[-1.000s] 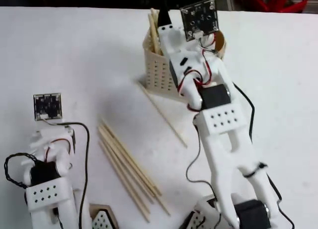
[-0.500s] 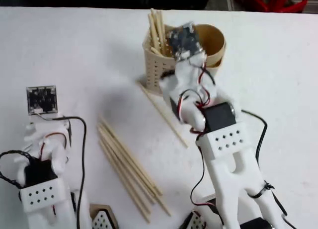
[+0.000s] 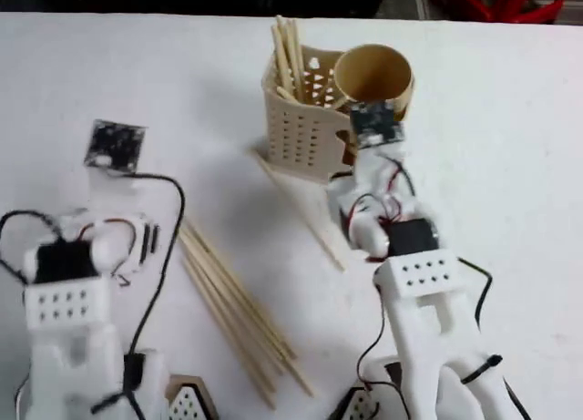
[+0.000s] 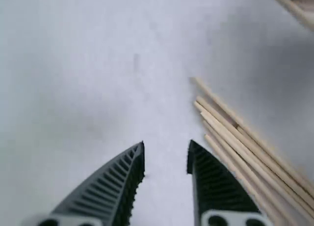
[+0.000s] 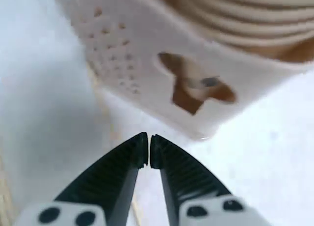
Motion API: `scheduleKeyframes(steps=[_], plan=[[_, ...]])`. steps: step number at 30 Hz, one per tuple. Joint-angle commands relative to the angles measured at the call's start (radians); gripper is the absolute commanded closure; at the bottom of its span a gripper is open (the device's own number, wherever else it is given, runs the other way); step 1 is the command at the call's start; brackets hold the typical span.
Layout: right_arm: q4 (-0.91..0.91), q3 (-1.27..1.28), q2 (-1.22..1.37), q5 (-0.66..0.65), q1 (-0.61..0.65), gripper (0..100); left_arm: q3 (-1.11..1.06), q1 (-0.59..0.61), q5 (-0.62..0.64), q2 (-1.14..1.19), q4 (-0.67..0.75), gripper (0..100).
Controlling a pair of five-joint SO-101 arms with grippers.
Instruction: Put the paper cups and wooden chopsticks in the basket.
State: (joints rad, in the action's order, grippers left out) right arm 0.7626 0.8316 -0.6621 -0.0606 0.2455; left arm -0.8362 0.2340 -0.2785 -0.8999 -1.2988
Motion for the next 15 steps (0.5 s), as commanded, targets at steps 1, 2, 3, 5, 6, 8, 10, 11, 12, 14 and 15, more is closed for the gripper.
scheduleKeyframes(steps=[1, 2, 3, 5, 6, 8, 10, 11, 12, 14, 15], plan=[[-0.039, -0.005, -0.028, 0.021, -0.062, 98.1, 0.058, -0.035, 0.124, 0.163, -0.026, 77], [-0.039, -0.005, -0.028, 0.021, -0.065, 98.1, 0.060, -0.041, 0.160, 0.193, -0.026, 76], [-0.039, -0.005, -0.028, 0.021, -0.067, 98.1, 0.057, -0.051, 0.190, 0.217, -0.026, 75], [-0.039, -0.003, -0.028, 0.021, -0.067, 98.1, 0.054, -0.088, 0.245, 0.268, -0.026, 75], [-0.039, -0.003, -0.028, 0.021, -0.065, 98.1, 0.051, -0.110, 0.272, 0.294, -0.028, 75], [-0.039, -0.003, -0.028, 0.021, -0.065, 98.1, 0.040, -0.156, 0.327, 0.349, -0.021, 75], [-0.039, -0.002, -0.028, 0.021, -0.067, 98.1, 0.023, -0.205, 0.381, 0.412, 0.011, 75], [-0.039, -0.002, -0.028, 0.021, -0.067, 98.1, 0.017, -0.226, 0.405, 0.444, 0.032, 75], [-0.039, -0.002, -0.028, 0.021, -0.067, 98.1, 0.012, -0.245, 0.425, 0.479, 0.055, 75], [-0.038, -0.002, -0.028, 0.021, -0.068, 98.1, 0.011, -0.272, 0.451, 0.552, 0.100, 75], [-0.038, -0.002, -0.028, 0.021, -0.068, 98.1, 0.017, -0.282, 0.460, 0.587, 0.117, 75]])
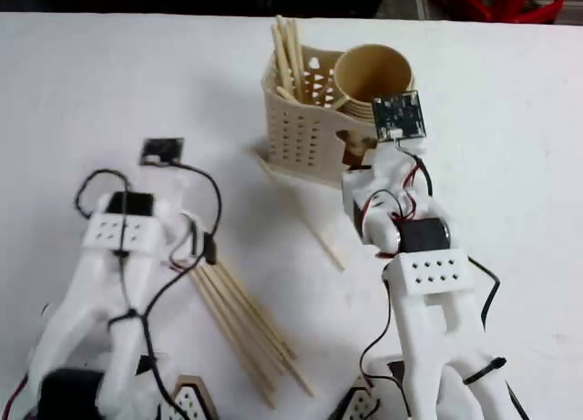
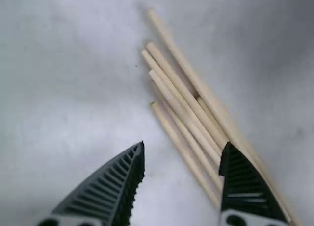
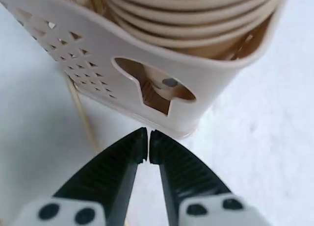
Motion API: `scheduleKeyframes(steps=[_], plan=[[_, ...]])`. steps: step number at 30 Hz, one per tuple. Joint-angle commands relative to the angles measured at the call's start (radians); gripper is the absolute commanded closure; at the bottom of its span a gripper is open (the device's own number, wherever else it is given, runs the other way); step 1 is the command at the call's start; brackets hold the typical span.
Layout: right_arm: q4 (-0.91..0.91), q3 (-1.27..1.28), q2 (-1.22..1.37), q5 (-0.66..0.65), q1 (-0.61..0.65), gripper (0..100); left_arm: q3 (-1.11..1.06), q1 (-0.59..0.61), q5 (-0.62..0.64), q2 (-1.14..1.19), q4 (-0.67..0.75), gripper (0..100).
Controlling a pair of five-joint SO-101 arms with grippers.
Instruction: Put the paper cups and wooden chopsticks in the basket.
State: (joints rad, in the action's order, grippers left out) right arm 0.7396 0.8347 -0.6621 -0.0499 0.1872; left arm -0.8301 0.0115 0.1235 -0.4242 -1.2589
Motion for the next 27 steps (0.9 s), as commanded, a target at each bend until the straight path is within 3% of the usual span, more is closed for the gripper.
scheduleKeyframes(steps=[1, 8, 27], plan=[[-0.013, -0.005, -0.028, 0.011, -0.010, 98.1, 0.012, -0.068, 0.064, 0.143, 0.094, 75], [-0.016, 0.009, -0.028, 0.005, -0.005, 97.8, 0.014, -0.131, 0.097, 0.357, 0.215, 75], [-0.016, 0.011, -0.028, 0.002, -0.005, 97.8, 0.350, -0.136, 0.097, 0.613, 0.175, 75]])
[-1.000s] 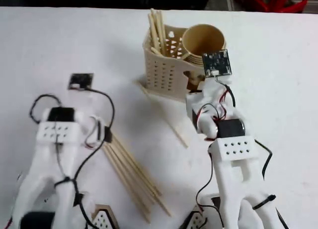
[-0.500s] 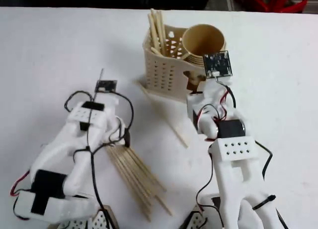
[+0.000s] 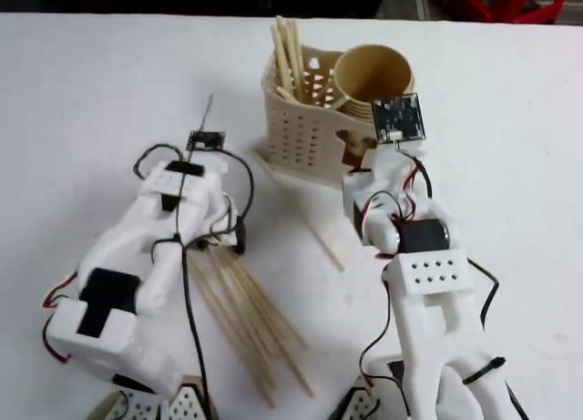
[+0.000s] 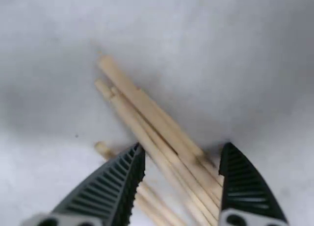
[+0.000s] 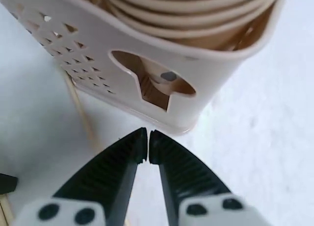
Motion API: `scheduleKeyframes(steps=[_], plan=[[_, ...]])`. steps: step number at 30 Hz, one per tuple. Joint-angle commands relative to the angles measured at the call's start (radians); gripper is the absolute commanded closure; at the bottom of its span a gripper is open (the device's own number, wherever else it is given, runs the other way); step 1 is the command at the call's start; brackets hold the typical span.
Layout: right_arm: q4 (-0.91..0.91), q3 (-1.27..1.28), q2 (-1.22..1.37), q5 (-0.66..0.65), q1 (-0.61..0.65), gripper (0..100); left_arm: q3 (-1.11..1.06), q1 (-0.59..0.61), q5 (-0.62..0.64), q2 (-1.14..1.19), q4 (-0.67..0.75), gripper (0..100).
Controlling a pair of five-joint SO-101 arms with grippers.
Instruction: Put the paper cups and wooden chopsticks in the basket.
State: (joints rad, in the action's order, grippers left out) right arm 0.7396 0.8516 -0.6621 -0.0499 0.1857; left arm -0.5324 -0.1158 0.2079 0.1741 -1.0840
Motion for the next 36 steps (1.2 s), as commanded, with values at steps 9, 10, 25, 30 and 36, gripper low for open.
scheduleKeyframes(steps=[9, 10, 25, 30, 36], plan=[[-0.016, -0.006, -0.028, 0.002, -0.004, 97.8, 0.064, -0.010, 0.011, 0.008, 0.032, 75], [-0.016, -0.006, -0.028, 0.002, -0.004, 97.8, 0.064, -0.010, 0.011, 0.008, 0.043, 75], [-0.016, -0.006, -0.028, 0.002, -0.004, 97.8, 0.215, -0.005, 0.009, 0.016, 0.054, 97], [-0.016, -0.006, -0.028, 0.002, -0.004, 97.8, 0.221, -0.001, 0.011, 0.016, 0.114, 98], [-0.016, -0.006, -0.028, 0.002, -0.004, 97.8, 0.250, -0.001, 0.011, -0.008, 0.117, 98]])
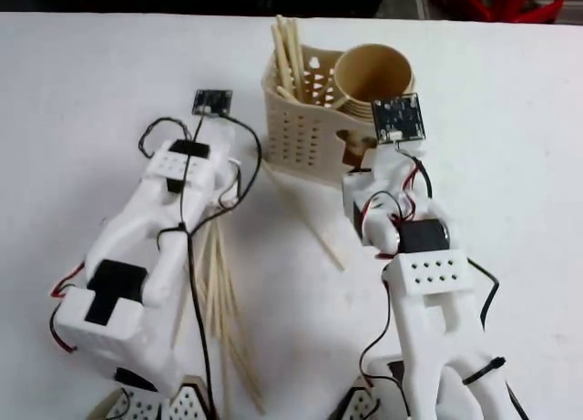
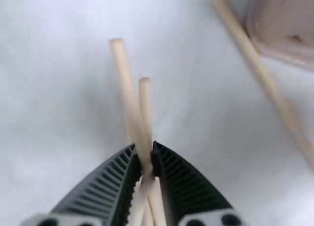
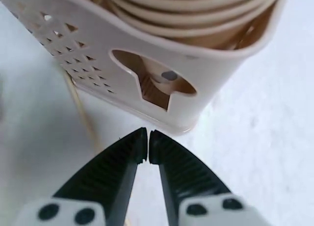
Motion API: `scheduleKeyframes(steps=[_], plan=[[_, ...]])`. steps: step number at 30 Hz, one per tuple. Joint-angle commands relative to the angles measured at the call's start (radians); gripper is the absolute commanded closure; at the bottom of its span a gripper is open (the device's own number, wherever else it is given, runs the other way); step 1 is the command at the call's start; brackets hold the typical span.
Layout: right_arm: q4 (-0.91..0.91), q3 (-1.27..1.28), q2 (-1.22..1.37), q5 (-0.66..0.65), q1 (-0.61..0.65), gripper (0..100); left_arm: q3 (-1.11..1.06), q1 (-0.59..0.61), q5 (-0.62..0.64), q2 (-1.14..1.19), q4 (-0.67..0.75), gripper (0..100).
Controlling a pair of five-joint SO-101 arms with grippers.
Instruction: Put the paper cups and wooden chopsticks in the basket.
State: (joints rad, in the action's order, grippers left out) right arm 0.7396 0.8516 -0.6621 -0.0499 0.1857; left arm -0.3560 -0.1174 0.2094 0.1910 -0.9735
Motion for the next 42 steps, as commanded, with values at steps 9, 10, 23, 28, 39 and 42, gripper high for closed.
scheduleKeyframes(steps=[9, 10, 23, 28, 39, 42], plan=[[-0.016, -0.006, -0.028, 0.002, -0.004, 97.8, 0.138, -0.004, -0.002, -0.223, -0.112, 98], [-0.016, -0.006, -0.028, 0.002, -0.004, 97.8, 0.149, -0.004, -0.021, -0.254, -0.121, 98], [-0.016, -0.006, -0.028, 0.002, -0.008, 97.8, 0.400, 0.001, -0.141, -0.515, -0.161, 98], [-0.016, -0.006, -0.028, 0.003, -0.008, 97.9, 0.559, -0.005, -0.147, -0.515, -0.153, 98], [-0.016, -0.006, -0.028, 0.006, -0.012, 98.0, 0.764, -0.119, -0.147, -0.513, 0.037, 98], [-0.016, -0.006, -0.028, 0.008, -0.012, 98.0, 0.726, -0.148, -0.147, -0.512, 0.203, 98]])
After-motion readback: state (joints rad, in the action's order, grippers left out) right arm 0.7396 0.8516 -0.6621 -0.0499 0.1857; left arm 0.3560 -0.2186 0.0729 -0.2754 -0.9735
